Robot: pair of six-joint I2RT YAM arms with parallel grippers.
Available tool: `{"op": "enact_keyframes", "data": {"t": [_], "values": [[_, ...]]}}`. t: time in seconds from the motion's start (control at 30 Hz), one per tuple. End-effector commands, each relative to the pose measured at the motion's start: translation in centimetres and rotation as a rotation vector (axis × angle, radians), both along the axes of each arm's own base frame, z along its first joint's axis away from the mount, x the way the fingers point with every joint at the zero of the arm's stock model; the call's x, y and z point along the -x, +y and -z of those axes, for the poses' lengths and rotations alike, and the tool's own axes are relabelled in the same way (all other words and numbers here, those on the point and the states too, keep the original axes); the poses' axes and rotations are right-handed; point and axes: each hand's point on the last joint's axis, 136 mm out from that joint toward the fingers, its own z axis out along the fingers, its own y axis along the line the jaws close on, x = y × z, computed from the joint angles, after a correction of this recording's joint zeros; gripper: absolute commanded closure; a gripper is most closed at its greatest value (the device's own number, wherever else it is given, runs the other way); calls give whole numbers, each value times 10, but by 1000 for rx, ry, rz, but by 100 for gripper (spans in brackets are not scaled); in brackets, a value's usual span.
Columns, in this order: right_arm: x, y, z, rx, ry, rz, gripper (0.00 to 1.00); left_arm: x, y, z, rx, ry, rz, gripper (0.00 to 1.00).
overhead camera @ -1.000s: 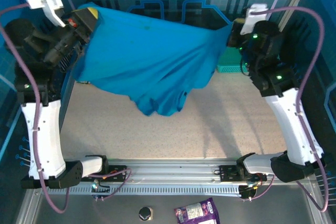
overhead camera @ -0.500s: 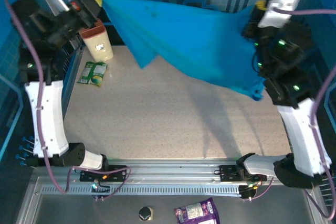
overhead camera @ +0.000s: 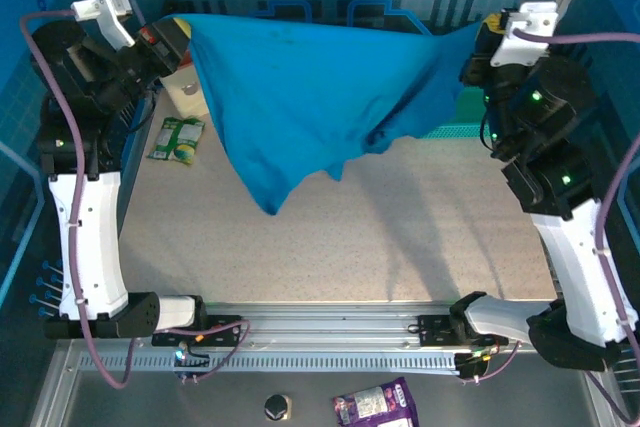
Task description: Fold the inside-out t-shirt
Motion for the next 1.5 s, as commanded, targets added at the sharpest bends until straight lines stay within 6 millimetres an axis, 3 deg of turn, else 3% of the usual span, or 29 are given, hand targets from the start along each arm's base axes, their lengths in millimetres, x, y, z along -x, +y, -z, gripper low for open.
{"op": "enact_keyframes", "data": {"t": [0.0, 0.13, 0.33, 0.5, 0.63, 0.9, 1.03, 1.13, 1.23, 1.37, 1.47], "values": [[36, -18, -27, -46, -114, 10, 100, 38, 13, -32, -43, -112, -93, 100], [64, -30, -37, -67, -171, -1, 100, 65, 15, -40, -59, -149, -127, 100], [93, -36, -61, -90, -258, -59, 100, 86, 17, -48, -68, -178, -149, 100], [92, -25, -75, -93, -277, -114, 100, 81, 17, -47, -76, -163, -152, 100], [54, -7, -62, -69, -193, -101, 100, 48, 25, -17, -82, -75, -173, 100], [-62, 40, 10, 6, 23, -38, 100, -47, 38, 56, -81, 110, -189, 100], [-123, 51, 41, -35, 122, -50, 100, -104, 48, 82, -55, 137, -185, 100], [-163, 55, 44, -63, 119, -52, 100, -143, 62, 79, 38, 122, -160, 100], [-184, 61, 13, -62, 44, -60, 100, -175, 78, 59, 135, 85, -116, 100], [-193, 63, -21, -64, -64, -75, 100, -197, 92, 27, 203, 23, -61, 100], [-191, 62, -31, -72, -106, -80, 100, -204, 98, 16, 250, 0, -34, 100]]}}
